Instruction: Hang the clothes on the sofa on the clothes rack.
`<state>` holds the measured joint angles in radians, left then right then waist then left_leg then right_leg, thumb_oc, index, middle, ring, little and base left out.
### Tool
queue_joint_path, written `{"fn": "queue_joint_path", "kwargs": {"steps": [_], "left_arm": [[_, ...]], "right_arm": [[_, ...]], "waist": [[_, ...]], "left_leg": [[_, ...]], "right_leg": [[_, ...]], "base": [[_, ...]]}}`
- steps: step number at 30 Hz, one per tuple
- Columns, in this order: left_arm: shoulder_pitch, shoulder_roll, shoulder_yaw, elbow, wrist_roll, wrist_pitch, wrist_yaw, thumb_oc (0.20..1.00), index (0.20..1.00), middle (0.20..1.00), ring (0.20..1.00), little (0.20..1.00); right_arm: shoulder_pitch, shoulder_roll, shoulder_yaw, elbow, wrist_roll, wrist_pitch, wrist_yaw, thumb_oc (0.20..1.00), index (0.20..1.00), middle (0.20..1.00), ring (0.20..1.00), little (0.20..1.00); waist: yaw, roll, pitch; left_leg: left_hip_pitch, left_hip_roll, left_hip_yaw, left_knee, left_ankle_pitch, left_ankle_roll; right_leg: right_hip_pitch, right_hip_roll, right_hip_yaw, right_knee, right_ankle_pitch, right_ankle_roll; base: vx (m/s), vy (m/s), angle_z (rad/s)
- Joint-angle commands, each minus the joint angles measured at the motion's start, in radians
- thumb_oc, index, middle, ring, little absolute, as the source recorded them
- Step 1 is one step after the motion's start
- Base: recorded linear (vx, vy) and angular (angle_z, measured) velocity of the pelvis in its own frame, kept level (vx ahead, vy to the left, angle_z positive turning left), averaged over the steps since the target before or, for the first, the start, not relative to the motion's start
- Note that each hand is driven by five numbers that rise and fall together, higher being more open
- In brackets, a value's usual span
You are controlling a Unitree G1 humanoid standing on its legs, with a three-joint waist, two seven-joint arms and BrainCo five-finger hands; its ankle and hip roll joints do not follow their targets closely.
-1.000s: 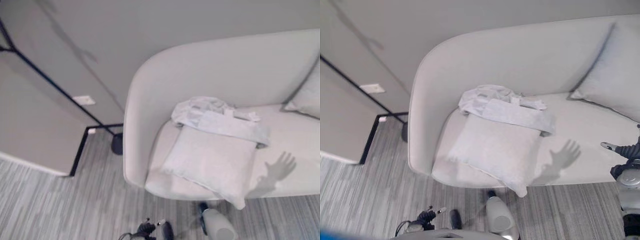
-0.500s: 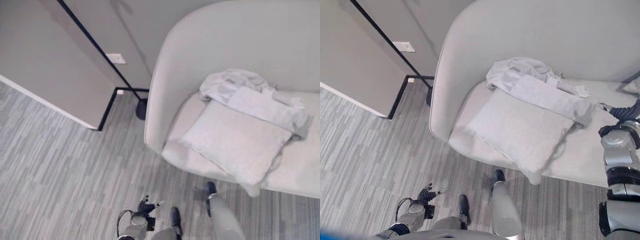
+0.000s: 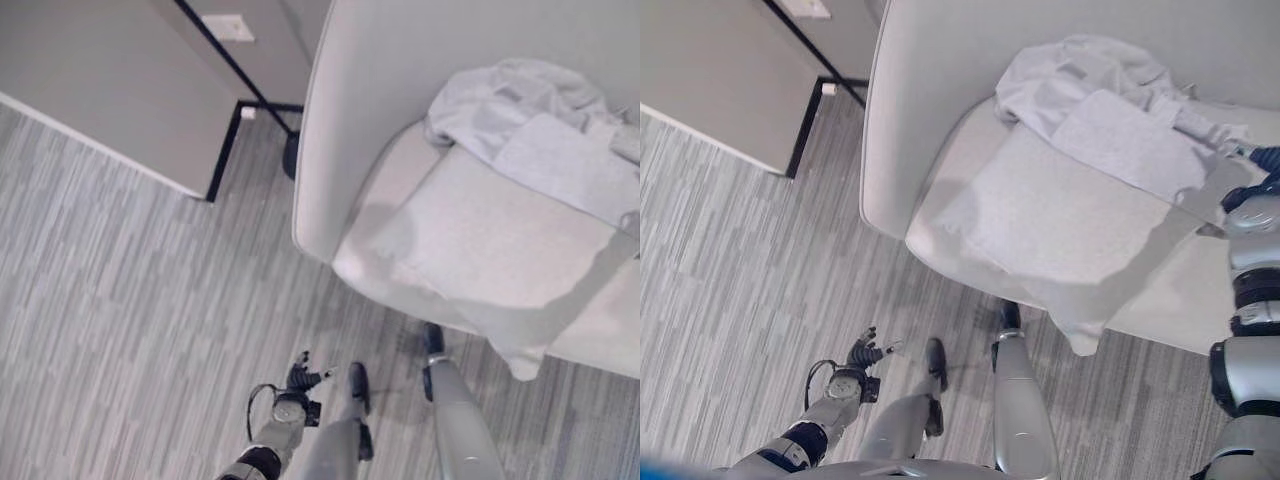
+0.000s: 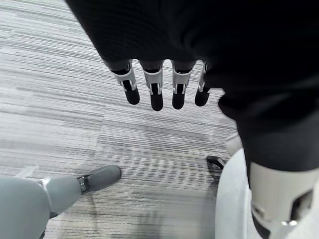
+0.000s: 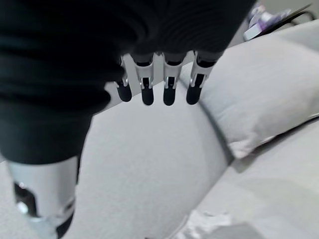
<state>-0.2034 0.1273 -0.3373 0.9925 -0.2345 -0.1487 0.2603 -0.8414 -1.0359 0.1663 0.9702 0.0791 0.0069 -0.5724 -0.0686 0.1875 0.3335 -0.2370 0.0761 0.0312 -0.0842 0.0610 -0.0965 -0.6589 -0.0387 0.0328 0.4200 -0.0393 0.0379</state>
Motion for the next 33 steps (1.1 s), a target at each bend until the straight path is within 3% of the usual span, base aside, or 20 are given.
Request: {"fn": "queue_joint_path", "kwargs": {"steps": [1, 5, 9, 13, 23, 27, 28, 29, 33], "left_arm": [[0.01, 0.055, -0.001, 0.008, -0.048, -0.021, 0.017, 1.0, 1.0, 1.0, 1.0, 1.0], [0.016, 0.06, 0.002, 0.0, -0.061, -0.021, 0.011, 1.0, 1.0, 1.0, 1.0, 1.0], [0.033, 0.066, 0.005, -0.013, -0.082, -0.015, -0.02, 1.0, 1.0, 1.0, 1.0, 1.0], [0.035, 0.071, 0.001, -0.016, -0.079, -0.008, -0.046, 1.0, 1.0, 1.0, 1.0, 1.0], [0.041, 0.096, -0.001, -0.058, -0.08, -0.005, -0.066, 1.0, 1.0, 1.0, 1.0, 1.0], [0.048, 0.103, -0.008, -0.066, -0.065, -0.007, -0.088, 1.0, 1.0, 1.0, 1.0, 1.0], [0.049, 0.102, -0.01, -0.072, -0.061, -0.007, -0.09, 1.0, 1.0, 1.0, 1.0, 1.0], [0.046, 0.099, -0.015, -0.076, -0.05, -0.006, -0.093, 1.0, 1.0, 1.0, 1.0, 1.0], [0.025, 0.091, -0.029, -0.079, -0.019, -0.004, -0.087, 1.0, 1.0, 1.0, 1.0, 1.0]], "right_arm": [[-0.033, -0.016, 0.023, 0.017, 0.08, -0.065, 0.005, 1.0, 1.0, 1.0, 1.0, 1.0], [-0.043, -0.013, 0.006, 0.037, 0.208, -0.099, 0.073, 1.0, 1.0, 1.0, 1.0, 1.0], [-0.029, 0.002, -0.008, 0.057, 0.41, -0.136, 0.227, 1.0, 1.0, 1.0, 1.0, 1.0], [-0.04, 0.042, 0.013, 0.105, 0.541, -0.13, 0.344, 1.0, 1.0, 1.0, 1.0, 1.0], [-0.053, 0.081, 0.074, 0.183, 0.533, -0.074, 0.432, 1.0, 1.0, 1.0, 1.0, 1.0], [-0.034, 0.083, 0.165, 0.187, 0.455, -0.049, 0.522, 1.0, 1.0, 1.0, 1.0, 1.0], [-0.027, 0.081, 0.191, 0.174, 0.423, -0.053, 0.54, 0.438, 0.438, 0.438, 0.438, 0.438], [-0.007, 0.079, 0.212, 0.145, 0.392, -0.061, 0.539, 0.2, 0.2, 0.2, 0.2, 0.2], [0.065, 0.112, 0.177, 0.113, 0.386, -0.079, 0.524, 0.2, 0.2, 0.2, 0.2, 0.2]], "waist": [[0.008, -0.076, -0.02], [0.012, -0.072, -0.013], [0.015, -0.069, -0.003], [0.02, -0.067, 0.009], [0.033, -0.042, 0.038], [0.038, -0.046, 0.043], [0.037, -0.047, 0.044], [0.035, -0.051, 0.046], [0.025, -0.06, 0.052]], "left_leg": [[0.079, -0.052, -0.017, -0.003, -0.052, 0.008], [0.065, -0.057, -0.024, -0.003, -0.051, 0.007], [0.052, -0.06, -0.024, -0.003, -0.047, 0.001], [0.047, -0.059, -0.023, -0.003, -0.044, -0.003], [0.044, -0.059, -0.031, -0.003, -0.038, -0.006], [0.05, -0.057, -0.041, -0.003, -0.031, -0.007], [0.053, -0.056, -0.041, -0.003, -0.03, -0.008], [0.056, -0.054, -0.047, -0.003, -0.03, -0.008], [0.062, -0.054, -0.054, -0.003, -0.034, -0.008]], "right_leg": [[0.089, -0.015, 0.099, -0.252, 0.135, 0.067], [0.074, -0.018, 0.097, -0.249, 0.136, 0.067], [0.061, -0.019, 0.095, -0.246, 0.137, 0.067], [0.051, -0.017, 0.091, -0.237, 0.133, 0.064], [0.022, -0.025, 0.081, -0.164, 0.09, 0.056], [0.013, -0.028, 0.07, -0.124, 0.073, 0.051], [0.013, -0.03, 0.067, -0.12, 0.071, 0.05], [0.014, -0.03, 0.062, -0.114, 0.068, 0.05], [0.011, -0.032, 0.059, -0.101, 0.067, 0.051]], "base": [[0.01, -0.028, 0.12], [0.01, -0.02, 0.05], [0.0, -0.005, 0.02], [0.0, 0.0, 0.0], [0.0, -0.004, 0.01], [0.0, -0.024, 0.05], [0.01, -0.051, 0.11], [0.01, -0.038, 0.14], [0.0, -0.017, 0.07]]}}
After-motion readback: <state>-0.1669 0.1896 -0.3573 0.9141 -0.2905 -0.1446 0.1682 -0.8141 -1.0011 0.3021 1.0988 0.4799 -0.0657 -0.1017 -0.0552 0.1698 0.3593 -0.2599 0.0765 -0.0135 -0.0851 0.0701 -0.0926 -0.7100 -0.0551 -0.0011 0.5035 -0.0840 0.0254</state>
